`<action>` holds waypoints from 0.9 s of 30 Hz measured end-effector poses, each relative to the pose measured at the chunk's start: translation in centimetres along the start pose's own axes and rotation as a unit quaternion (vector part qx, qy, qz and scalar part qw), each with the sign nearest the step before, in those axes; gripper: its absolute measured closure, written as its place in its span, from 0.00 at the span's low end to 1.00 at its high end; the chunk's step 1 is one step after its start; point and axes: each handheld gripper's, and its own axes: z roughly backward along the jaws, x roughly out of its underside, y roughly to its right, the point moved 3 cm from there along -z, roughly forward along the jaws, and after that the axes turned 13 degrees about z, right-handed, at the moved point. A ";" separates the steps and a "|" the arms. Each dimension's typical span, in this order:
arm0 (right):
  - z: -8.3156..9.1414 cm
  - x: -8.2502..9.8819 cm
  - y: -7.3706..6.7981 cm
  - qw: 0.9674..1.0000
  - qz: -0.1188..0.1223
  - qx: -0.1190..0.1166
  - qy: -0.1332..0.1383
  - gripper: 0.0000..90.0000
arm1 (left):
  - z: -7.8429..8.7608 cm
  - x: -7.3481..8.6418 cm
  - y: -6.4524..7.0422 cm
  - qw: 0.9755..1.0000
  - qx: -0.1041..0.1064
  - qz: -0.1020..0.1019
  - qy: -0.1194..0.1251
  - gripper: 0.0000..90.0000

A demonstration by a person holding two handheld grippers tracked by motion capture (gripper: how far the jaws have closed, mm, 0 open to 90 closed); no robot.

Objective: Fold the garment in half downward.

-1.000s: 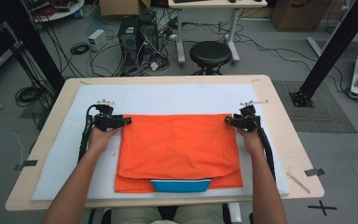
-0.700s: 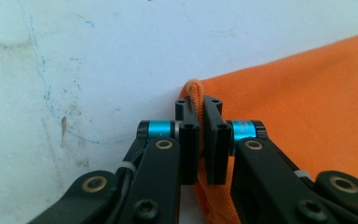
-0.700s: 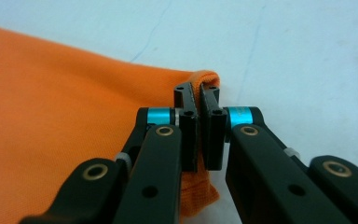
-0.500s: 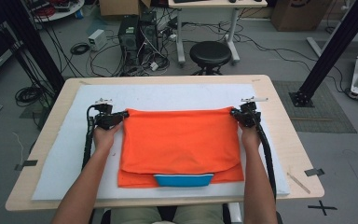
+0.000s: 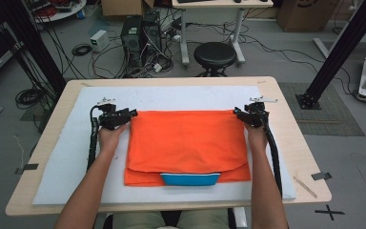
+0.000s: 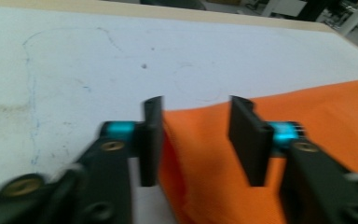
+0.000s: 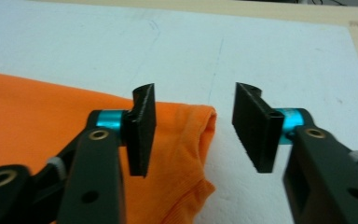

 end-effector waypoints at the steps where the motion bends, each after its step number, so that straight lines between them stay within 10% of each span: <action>1: 0.2 -0.1 -0.2 1.000 0.005 -0.001 0.000 0.46 | 0.2 0.0 0.2 1.000 0.004 -0.006 0.004 0.44; 7: 1.6 -0.3 -1.1 1.000 0.021 -0.001 0.001 0.23 | 1.7 0.5 0.7 0.999 0.044 -0.020 0.022 0.28; 27: 9.4 4.0 -5.8 0.996 0.057 -0.058 0.047 0.23 | 8.5 3.5 3.7 0.987 0.128 -0.082 0.060 0.28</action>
